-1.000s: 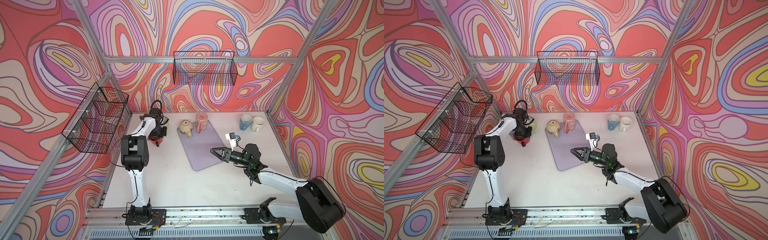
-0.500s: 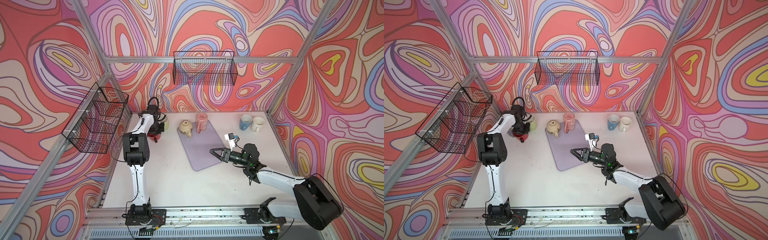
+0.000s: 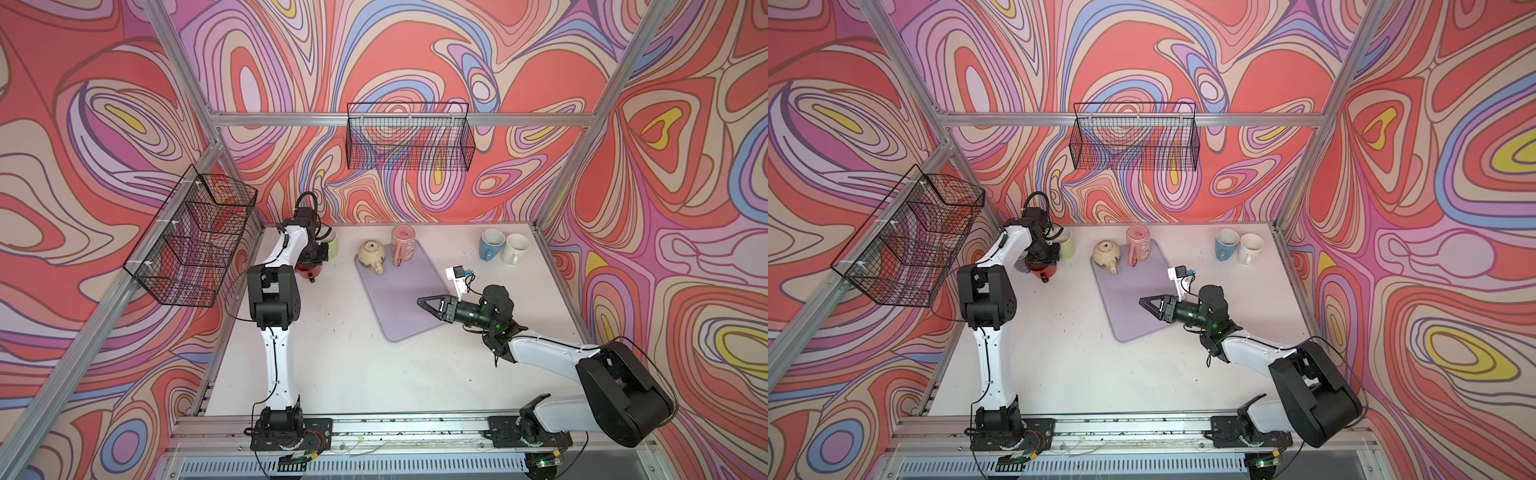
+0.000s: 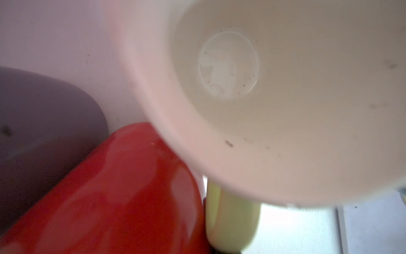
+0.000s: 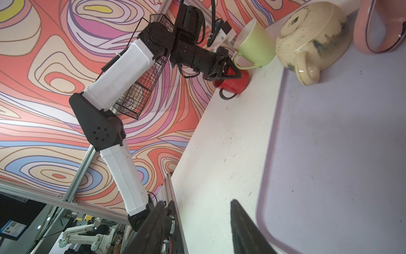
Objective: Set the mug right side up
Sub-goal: 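Lower the red mug upright beside the green mug with the left gripper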
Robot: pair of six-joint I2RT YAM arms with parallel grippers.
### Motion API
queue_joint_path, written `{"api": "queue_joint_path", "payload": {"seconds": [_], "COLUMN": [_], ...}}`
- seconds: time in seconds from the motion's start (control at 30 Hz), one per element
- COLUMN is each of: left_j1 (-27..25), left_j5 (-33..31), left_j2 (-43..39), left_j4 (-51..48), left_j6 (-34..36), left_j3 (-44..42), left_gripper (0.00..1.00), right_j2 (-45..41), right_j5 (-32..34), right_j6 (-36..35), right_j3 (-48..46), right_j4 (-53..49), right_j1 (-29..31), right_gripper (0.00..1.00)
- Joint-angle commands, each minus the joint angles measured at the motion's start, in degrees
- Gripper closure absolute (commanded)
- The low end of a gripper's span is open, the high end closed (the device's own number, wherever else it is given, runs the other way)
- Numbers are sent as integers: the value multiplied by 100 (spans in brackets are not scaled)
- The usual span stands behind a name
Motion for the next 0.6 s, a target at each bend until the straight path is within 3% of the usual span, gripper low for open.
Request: {"api": "queue_joint_path", "payload": {"seconds": [0.0,0.57], "left_j1": [43,43], "left_j5": [-6,100], "left_j2": [-52,-173], "left_j4": [-49,-54], "left_j6": [65,65], "left_j3": [74,101], "left_gripper": [95,76], "right_j2": [75,-14], "right_j5": [8,-6], "right_j6": [45,62], "right_j3": [104,82], "right_j4": [228,183], "right_j1": [-11,-15], "right_gripper": [51,51]}}
